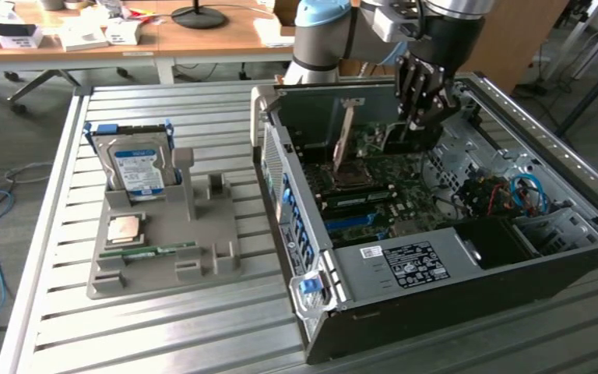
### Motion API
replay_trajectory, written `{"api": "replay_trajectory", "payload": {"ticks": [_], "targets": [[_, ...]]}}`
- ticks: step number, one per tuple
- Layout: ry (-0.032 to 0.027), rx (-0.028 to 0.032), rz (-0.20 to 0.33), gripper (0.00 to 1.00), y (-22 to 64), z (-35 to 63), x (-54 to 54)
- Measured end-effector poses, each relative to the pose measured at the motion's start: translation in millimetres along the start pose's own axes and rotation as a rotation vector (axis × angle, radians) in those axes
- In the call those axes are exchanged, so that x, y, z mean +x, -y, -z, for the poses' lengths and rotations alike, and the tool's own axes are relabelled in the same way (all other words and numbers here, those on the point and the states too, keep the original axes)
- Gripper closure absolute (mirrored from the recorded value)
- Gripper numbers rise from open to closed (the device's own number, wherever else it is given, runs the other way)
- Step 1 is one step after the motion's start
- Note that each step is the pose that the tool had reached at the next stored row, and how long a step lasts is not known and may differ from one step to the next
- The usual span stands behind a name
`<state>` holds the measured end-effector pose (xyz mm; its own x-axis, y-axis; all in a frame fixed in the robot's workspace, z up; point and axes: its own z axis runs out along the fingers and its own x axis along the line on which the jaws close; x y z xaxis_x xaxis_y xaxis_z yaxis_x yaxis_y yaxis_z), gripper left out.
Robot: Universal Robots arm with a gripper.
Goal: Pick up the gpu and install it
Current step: 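Insert the gpu into the slot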
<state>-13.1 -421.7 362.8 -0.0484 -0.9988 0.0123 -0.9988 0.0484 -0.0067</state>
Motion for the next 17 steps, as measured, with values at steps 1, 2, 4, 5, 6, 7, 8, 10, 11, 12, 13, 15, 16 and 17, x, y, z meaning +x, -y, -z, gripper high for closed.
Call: {"api": "replay_trajectory", "payload": {"ticks": [1,2,4,5,6,7,8,10,11,12,13,15,16,17], "targets": [[0.0,0.0,0.0,0.74,0.0,-0.8,0.0],[-0.0002,0.0,0.0,0.74,0.0,-1.2,0.0],[-0.0003,-0.0001,0.0,0.74,0.0,-1.2,0.0],[-0.0002,-0.0001,0.0,0.74,-0.1,-1.3,0.0],[0.0001,0.0001,0.0,0.74,-0.1,-1.8,0.0],[0.0004,0.0002,0.0,0.74,-0.2,-2.8,0.0],[0.0002,0.0002,0.0,0.74,-0.3,-3.8,0.0],[0.0001,0.0003,0.0,0.74,-0.5,-5.9,-0.1],[0.0,0.0004,0.0,0.74,-0.6,-6.9,0.0],[-0.0001,0.0004,0.0,0.74,-0.7,-8.0,-0.1],[0.0,0.0003,0.0,0.74,-0.8,-9.1,-0.1],[-0.0001,0.0004,0.0,0.74,-0.9,-11.0,-0.1],[-0.0001,0.0004,0.0,0.74,-1.0,-12.0,-0.1],[0.0,0.0004,0.0,0.74,-1.0,-13.0,-0.1]]}}
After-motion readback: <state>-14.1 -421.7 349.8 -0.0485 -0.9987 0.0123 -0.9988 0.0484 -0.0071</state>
